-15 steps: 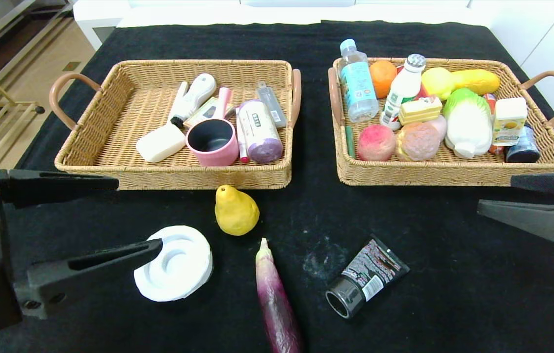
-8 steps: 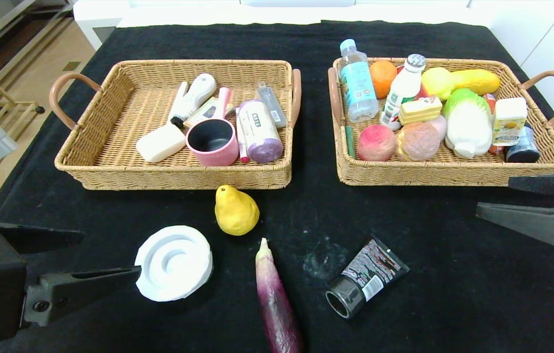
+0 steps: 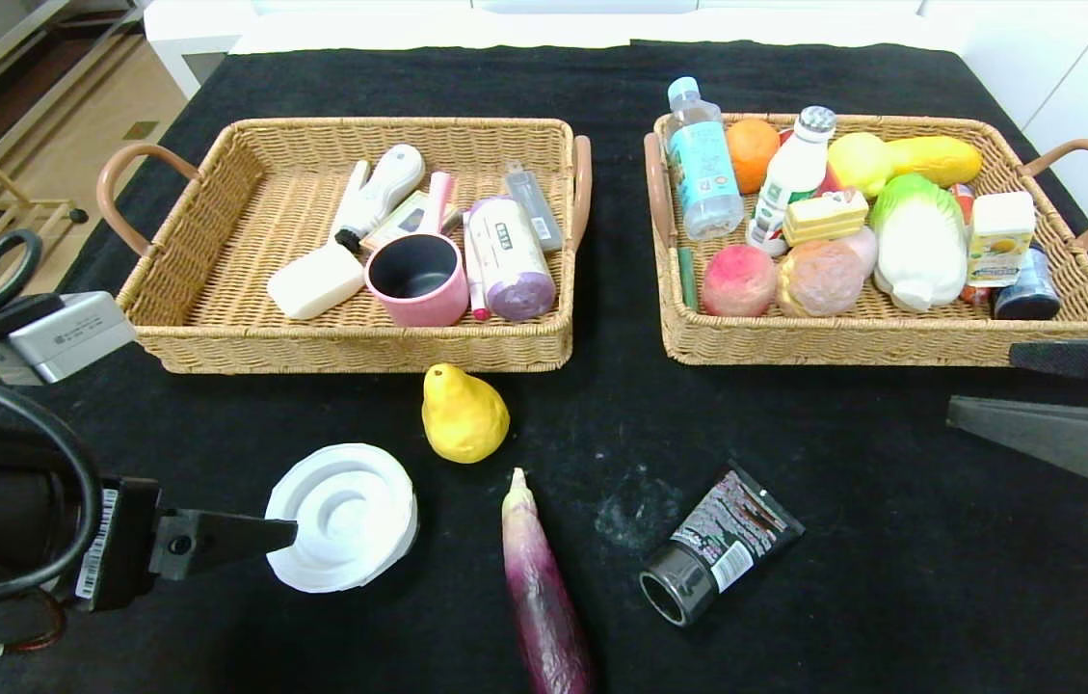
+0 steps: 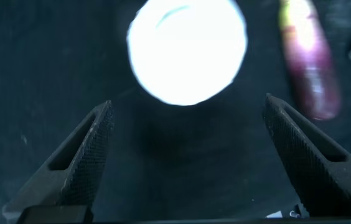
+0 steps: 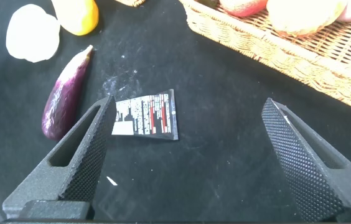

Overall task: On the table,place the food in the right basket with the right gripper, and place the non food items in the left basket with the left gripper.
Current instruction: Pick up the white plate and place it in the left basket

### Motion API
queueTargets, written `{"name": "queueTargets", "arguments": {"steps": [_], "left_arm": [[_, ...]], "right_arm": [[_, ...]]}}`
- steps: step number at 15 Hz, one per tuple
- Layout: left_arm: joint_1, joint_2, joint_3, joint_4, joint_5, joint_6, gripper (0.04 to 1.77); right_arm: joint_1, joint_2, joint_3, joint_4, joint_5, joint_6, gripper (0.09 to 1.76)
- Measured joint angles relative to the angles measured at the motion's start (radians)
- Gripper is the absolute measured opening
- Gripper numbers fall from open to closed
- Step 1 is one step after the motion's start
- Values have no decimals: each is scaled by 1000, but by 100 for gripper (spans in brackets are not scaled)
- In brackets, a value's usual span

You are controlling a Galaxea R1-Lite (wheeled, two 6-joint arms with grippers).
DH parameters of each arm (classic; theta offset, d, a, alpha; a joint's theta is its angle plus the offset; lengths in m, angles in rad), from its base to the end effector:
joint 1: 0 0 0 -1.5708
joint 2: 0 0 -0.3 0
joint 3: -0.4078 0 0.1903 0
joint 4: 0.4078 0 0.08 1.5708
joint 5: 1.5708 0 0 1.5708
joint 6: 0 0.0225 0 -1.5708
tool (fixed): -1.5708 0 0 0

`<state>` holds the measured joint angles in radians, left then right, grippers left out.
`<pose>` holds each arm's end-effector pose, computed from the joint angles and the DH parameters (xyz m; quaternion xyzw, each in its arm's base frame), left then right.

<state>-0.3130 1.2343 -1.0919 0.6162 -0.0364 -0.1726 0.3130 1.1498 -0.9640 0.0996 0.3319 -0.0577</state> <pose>0.1510 -0.0497 0.2626 -0.0280 0.3793 -0.1292 0.9158 0.1502 0.0563 0.2872 -0.0257 0.1331 0.3176 0.9385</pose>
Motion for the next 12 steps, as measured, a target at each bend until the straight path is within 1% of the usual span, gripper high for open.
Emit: {"name": "queueTargets", "arguments": {"steps": [3,12], "left_arm": [[37,35,26,-7,-3,-19,172],[49,170,10,-12,10,-135,172]], "right_arm": [[5,-3,1,0,1,0,171],[6,-12,5,-1,0,1,171]]}}
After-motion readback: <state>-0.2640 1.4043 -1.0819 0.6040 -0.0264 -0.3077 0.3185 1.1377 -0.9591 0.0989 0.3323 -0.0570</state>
